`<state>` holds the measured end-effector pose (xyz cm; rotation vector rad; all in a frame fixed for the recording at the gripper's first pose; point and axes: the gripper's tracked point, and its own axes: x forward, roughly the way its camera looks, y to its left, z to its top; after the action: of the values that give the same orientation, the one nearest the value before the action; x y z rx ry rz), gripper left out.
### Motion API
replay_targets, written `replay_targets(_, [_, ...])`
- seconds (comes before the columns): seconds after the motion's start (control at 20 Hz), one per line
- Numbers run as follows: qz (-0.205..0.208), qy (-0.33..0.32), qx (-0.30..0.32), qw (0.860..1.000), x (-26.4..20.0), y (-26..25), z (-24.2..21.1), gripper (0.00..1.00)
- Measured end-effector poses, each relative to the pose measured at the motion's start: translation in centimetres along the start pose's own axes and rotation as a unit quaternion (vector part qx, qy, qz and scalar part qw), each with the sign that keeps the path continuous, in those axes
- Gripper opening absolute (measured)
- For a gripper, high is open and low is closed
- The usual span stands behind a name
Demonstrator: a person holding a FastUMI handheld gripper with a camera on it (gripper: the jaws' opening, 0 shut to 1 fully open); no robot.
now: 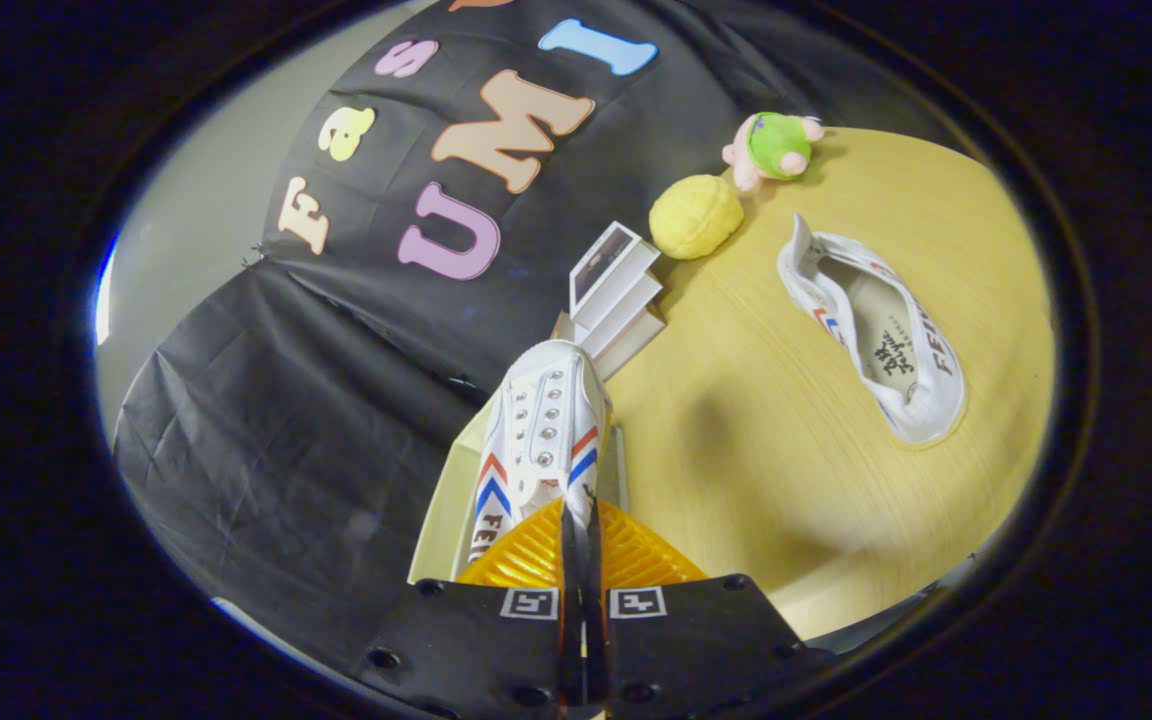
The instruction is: Open the storage box then place both shoes into the box .Put the left shoe in first, then the right shoe, with the right side of both shoes facing outward in a uniform manner.
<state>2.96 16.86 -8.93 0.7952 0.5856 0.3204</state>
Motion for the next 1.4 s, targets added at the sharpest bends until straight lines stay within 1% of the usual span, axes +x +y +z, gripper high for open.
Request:
replay_targets(0.25, [0.028, -0.001, -0.034, 0.999, -0.1, 4.5, -0.6, 0.05])
replay_targets(0.4, [0.066, 0.022, -0.039, 0.997, 0.8, 8.4, -2.3, 0.05])
replay_targets(0.5, [0.083, 0.044, -0.040, 0.995, 1.8, 10.7, -3.6, 0.05])
replay_targets(0.65, [0.079, 0.076, -0.058, 0.992, 3.9, 12.9, -5.2, 0.05])
replay_targets(0.75, [0.062, 0.095, -0.068, 0.991, 5.5, 13.6, -5.9, 0.05])
replay_targets(0.9, [0.003, 0.108, -0.109, 0.988, 7.5, 13.2, -6.3, 0.05])
replay_targets(1.0, [-0.037, 0.117, -0.148, 0.981, 8.9, 12.5, -6.7, 0.05])
replay_targets(1.1, [-0.070, 0.135, -0.175, 0.973, 9.6, 11.9, -7.3, 0.05])
replay_targets(1.4, [-0.147, 0.169, -0.184, 0.957, 10.4, 11.1, -8.0, 0.05])
